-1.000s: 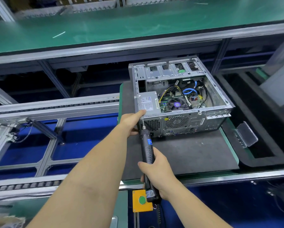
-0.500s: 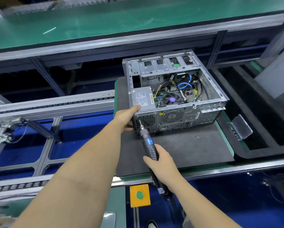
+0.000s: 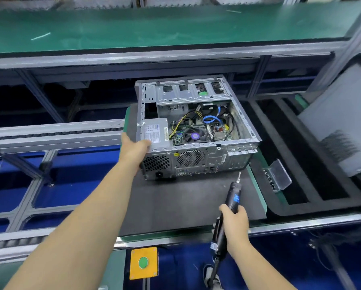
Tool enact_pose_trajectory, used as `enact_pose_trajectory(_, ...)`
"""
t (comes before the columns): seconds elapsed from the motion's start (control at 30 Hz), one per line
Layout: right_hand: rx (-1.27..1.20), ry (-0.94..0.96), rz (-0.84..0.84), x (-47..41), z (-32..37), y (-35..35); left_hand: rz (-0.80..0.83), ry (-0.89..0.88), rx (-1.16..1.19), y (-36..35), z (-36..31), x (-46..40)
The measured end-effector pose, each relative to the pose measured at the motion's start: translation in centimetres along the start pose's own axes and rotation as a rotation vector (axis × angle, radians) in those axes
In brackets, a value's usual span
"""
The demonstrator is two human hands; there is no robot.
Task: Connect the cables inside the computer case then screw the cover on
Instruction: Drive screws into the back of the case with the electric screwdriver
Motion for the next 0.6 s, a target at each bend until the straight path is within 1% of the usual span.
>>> enact_pose_trajectory(0.1, -0.141, 0.022, -0.083, -4.1, 2.8, 3.6, -0.302, -0.254, -0.493, -1.2, -6.2, 2.2)
enact_pose_trajectory(0.13, -0.179, 0.033, -0.088, -5.6, 3.8, 4.6, -0.353, -0.359, -0.574, -2.9, -8.6, 3.2)
enact_pose_trajectory(0.17, -0.198, 0.043, -0.089, -7.1, 4.6, 5.7, -0.348, -0.449, -0.605, -5.3, -10.5, 3.8)
enact_pose_trajectory(0.2, -0.198, 0.051, -0.084, -8.4, 5.4, 6.6, -0.299, -0.512, -0.617, -8.2, -12.2, 4.4)
enact_pose_trajectory(0.27, -0.145, 0.058, -0.057, -10.9, 6.8, 8.0, -0.154, -0.561, -0.635, -14.1, -13.7, 4.9)
enact_pose_trajectory(0.3, -0.087, 0.062, -0.05, -11.9, 7.4, 8.5, -0.094, -0.577, -0.683, -16.9, -13.8, 5.2)
enact_pose_trajectory(0.37, 0.114, 0.078, -0.07, -13.4, 8.3, 9.6, -0.029, -0.609, -0.806, -21.4, -13.2, 5.8)
enact_pose_trajectory(0.4, 0.217, 0.094, -0.082, -14.0, 8.8, 10.0, -0.018, -0.614, -0.862, -22.8, -12.5, 6.0)
enact_pose_trajectory(0.47, 0.396, 0.139, -0.066, -14.9, 9.7, 10.0, -0.051, -0.61, -0.967, -24.1, -11.2, 5.9)
enact_pose_trajectory(0.53, 0.553, 0.175, -0.031, -15.6, 10.6, 9.5, -0.09, -0.605, -0.997, -24.1, -10.9, 5.4)
enact_pose_trajectory(0.6, 0.647, 0.2, -0.025, -16.0, 11.7, 9.2, -0.076, -0.599, -0.997, -24.3, -10.8, 5.1)
Point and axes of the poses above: each hand's wrist, its own x-axis away from the middle knuckle, its own y-axis out of the back of the hand, z = x × y, the point moved 10 cm from there along -x, towards the middle knuckle, and after that the axes turned 4 degrees about z, right-handed, at the moved point
